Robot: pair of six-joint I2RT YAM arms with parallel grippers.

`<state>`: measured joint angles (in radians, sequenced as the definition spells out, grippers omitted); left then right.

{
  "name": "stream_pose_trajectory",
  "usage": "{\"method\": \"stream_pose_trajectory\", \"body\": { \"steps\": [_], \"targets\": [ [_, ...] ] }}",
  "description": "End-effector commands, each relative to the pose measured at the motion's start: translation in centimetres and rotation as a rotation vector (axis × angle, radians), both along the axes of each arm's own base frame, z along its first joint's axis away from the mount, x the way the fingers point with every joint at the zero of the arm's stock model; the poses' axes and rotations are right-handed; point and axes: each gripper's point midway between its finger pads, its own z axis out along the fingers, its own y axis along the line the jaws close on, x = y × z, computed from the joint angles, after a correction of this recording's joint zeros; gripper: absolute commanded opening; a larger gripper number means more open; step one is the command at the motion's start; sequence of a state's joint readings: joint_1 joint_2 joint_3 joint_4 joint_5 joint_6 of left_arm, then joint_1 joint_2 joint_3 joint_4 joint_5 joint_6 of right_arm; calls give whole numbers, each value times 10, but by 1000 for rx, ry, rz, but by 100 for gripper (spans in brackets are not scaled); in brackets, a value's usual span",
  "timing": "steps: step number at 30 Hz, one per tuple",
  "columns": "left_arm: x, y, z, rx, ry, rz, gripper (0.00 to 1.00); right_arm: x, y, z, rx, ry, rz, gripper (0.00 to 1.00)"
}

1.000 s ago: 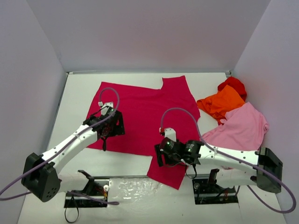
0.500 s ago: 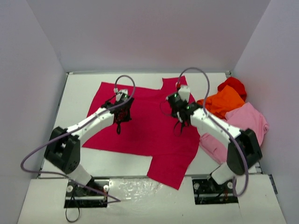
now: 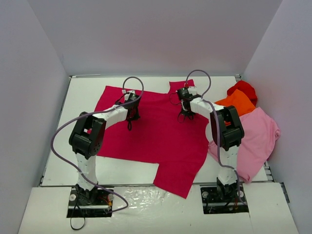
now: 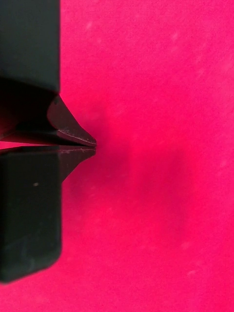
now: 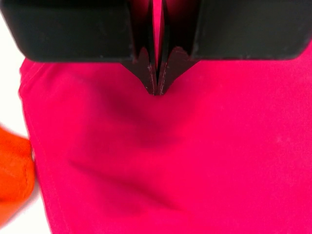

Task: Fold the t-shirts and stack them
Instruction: Flatten out the tshirt

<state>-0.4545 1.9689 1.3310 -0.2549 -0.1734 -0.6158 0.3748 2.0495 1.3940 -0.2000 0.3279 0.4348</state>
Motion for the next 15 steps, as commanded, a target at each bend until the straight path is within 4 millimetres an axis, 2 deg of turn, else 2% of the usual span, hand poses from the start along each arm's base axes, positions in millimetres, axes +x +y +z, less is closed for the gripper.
{"method": "stream_pose_trajectory", "body": {
  "steps": [1, 3, 6, 8, 11, 15],
  "targets": [
    [23, 15, 3, -56, -57, 97, 0, 35, 5, 19, 22, -71, 28, 0],
    [24, 26, -2, -73, -53, 149, 0, 37, 5, 14, 21, -61, 33, 0],
    [8, 45, -22, -78, -16, 225, 0, 47, 7, 6, 25, -53, 50, 0],
    [5, 53, -22, -100, -31, 269, 0, 53, 10, 4, 36, -54, 64, 0],
    [-12, 63, -26, -84, -24, 293, 0, 67, 21, 1, 66, -63, 92, 0],
    [-23, 75, -18, -59, -44, 314, 0, 86, 39, -2, 119, -73, 138, 0]
  ]
}}
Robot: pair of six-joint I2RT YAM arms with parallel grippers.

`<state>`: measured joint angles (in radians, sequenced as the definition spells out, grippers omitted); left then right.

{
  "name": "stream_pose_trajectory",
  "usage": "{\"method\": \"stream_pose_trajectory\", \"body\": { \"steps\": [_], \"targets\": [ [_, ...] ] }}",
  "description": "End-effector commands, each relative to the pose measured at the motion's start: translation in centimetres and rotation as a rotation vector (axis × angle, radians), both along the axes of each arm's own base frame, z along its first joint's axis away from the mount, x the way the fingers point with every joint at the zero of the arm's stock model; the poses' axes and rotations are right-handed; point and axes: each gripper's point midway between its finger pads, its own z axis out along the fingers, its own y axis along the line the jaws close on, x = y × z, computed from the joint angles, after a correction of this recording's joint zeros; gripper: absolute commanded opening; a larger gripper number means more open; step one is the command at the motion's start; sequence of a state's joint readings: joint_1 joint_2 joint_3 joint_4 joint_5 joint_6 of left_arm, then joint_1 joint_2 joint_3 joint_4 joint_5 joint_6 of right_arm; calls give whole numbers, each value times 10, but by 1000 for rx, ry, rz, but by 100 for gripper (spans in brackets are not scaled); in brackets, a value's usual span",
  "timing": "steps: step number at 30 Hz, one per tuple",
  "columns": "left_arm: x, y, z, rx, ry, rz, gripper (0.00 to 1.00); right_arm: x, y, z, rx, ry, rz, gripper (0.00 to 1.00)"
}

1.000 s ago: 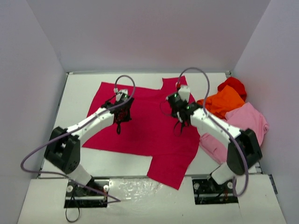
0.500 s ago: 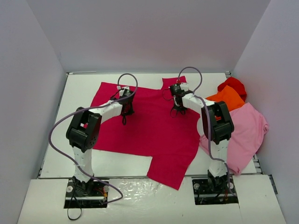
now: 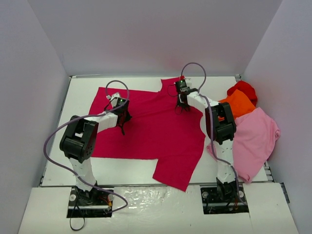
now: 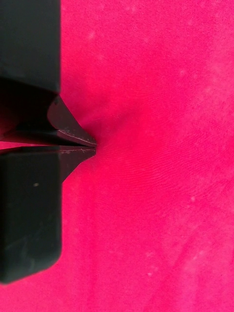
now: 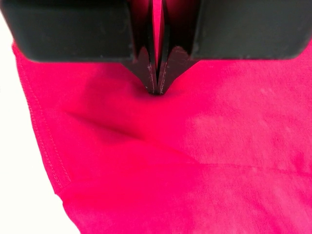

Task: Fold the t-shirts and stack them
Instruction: Flatten out the tshirt

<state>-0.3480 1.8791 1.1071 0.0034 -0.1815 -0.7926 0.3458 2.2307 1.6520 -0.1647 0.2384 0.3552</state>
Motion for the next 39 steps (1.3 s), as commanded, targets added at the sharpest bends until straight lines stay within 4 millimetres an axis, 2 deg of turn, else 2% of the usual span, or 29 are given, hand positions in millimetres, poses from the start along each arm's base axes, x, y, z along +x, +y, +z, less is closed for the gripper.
{"method": "stream_pose_trajectory", "body": {
  "steps": [1, 6, 12, 13, 14, 15, 16, 18, 19, 21, 22, 23, 24, 25, 26, 28, 30, 32, 34, 37, 39],
  "targets": [
    [-35, 33, -12, 86, 87, 69, 0, 23, 19, -1, 62, -14, 69, 0],
    [-38, 47, -5, 144, 75, 91, 0, 40, 32, 6, 103, -43, 96, 0],
    [-36, 53, -2, 175, 63, 98, 0, 36, 20, 10, 51, -50, 78, 0],
    [-35, 52, -1, 174, 55, 97, 3, 35, 17, 13, 39, -57, 67, 0],
    [-33, 51, 3, 174, 40, 94, 15, 34, 13, 19, 27, -71, 53, 1],
    [-32, 51, 6, 179, 25, 81, 48, 34, 11, 28, 25, -96, 45, 4],
    [-30, 50, 10, 183, 6, 70, 76, 33, 9, 39, 25, -125, 38, 9],
    [-23, 49, 33, 190, -61, 69, 92, 37, 4, 71, 26, -209, 23, 27],
    [-20, 49, 47, 193, -95, 58, 96, 35, 1, 84, 18, -233, 15, 41],
    [-18, 48, 75, 201, -160, 39, 97, 31, -3, 100, 12, -258, 15, 64],
    [-19, 48, 88, 206, -184, 29, 97, 27, -3, 112, 21, -273, 18, 71],
    [-19, 48, 90, 211, -187, 24, 97, 24, -4, 126, 28, -290, 18, 74],
    [-26, 48, 107, 208, -206, 24, 97, 11, -1, 144, 55, -309, 29, 76],
    [-33, 49, 124, 206, -225, 28, 97, -2, 0, 152, 72, -311, 39, 78],
    [-40, 52, 135, 205, -232, 38, 97, -14, -1, 144, 66, -284, 43, 78],
    [-62, 57, 158, 189, -236, 50, 97, -57, 1, 148, 72, -248, 68, 78],
    [-81, 60, 167, 174, -235, 52, 97, -107, 15, 145, 107, -190, 118, 77],
    [-104, 63, 168, 165, -232, 47, 97, -166, 33, 118, 136, -99, 184, 76],
    [-124, 71, 170, 163, -234, 68, 97, -212, 46, 96, 172, -24, 237, 75],
    [-153, 88, 159, 192, -181, 104, 97, -300, 57, 60, 217, 113, 301, 72],
    [-165, 97, 155, 220, -148, 124, 96, -328, 61, 56, 230, 137, 302, 72]
  ]
}}
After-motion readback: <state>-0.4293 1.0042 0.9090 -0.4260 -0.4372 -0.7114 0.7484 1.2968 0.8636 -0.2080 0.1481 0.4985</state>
